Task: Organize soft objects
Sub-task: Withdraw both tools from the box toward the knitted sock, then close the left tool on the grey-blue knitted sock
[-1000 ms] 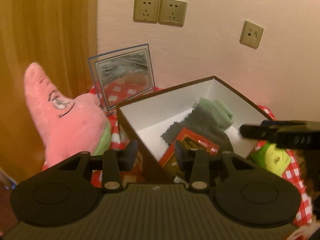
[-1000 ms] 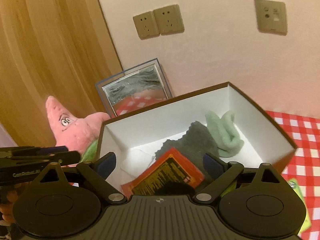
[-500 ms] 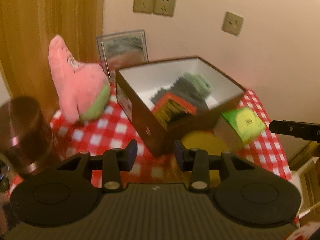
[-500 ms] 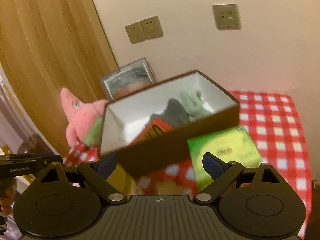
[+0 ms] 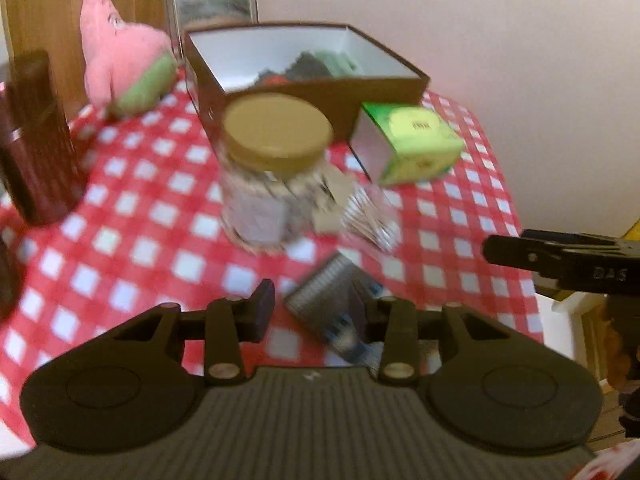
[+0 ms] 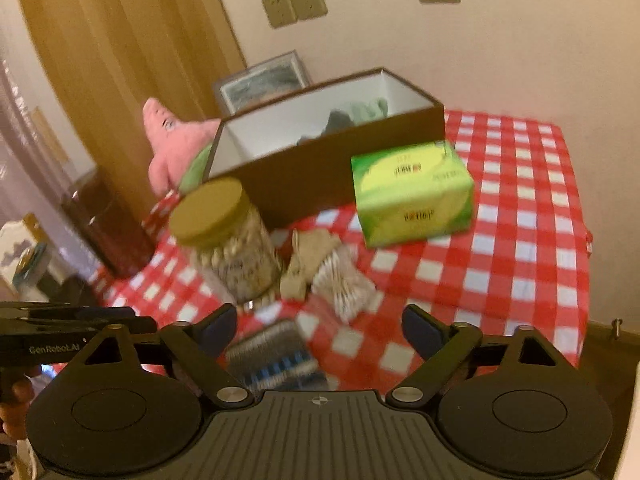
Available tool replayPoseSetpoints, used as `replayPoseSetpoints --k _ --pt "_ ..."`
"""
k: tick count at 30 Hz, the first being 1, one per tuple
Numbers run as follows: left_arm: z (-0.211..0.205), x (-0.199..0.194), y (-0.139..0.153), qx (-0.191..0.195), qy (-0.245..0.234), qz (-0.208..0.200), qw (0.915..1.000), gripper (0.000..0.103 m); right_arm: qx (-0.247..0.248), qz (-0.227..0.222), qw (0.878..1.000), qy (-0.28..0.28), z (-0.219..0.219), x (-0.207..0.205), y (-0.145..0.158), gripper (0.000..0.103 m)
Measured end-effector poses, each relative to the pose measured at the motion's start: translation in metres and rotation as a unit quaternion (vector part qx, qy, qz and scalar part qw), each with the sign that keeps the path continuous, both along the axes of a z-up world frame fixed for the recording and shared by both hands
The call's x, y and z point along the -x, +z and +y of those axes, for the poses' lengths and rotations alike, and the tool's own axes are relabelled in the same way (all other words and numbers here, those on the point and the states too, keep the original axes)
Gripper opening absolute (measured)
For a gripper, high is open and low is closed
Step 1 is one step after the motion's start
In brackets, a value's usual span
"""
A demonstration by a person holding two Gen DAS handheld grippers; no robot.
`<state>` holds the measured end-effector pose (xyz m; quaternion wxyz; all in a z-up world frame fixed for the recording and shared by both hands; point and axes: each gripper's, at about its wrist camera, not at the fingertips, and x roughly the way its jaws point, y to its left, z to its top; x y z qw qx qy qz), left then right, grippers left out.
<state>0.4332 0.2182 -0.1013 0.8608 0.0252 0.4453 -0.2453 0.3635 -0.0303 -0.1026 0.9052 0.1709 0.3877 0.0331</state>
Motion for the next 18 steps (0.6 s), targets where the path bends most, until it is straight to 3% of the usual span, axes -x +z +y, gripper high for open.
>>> replayPoseSetpoints --k 4,11,16,18 --pt "-0.019 0.033 -0.009 -0.009 0.031 0.009 0.9994 0.037 -0.002 0.016 1.0 0.019 -0.014 0.017 -0.008 0.077" --pt "-0.04 0.083 -0.019 -0.011 0.091 0.013 0.9957 0.037 0.001 0.026 0.997 0.069 -0.036 0.044 -0.022 0.075" --pt "-0.056 0.103 -0.021 -0.006 0.105 0.023 0.9942 0.038 0.001 0.033 0.996 0.088 -0.051 0.056 -0.028 0.075" --pt "-0.063 0.106 -0.02 -0.007 0.106 0.016 0.9943 0.043 -0.004 0.035 0.995 0.093 -0.056 0.059 -0.03 0.075"
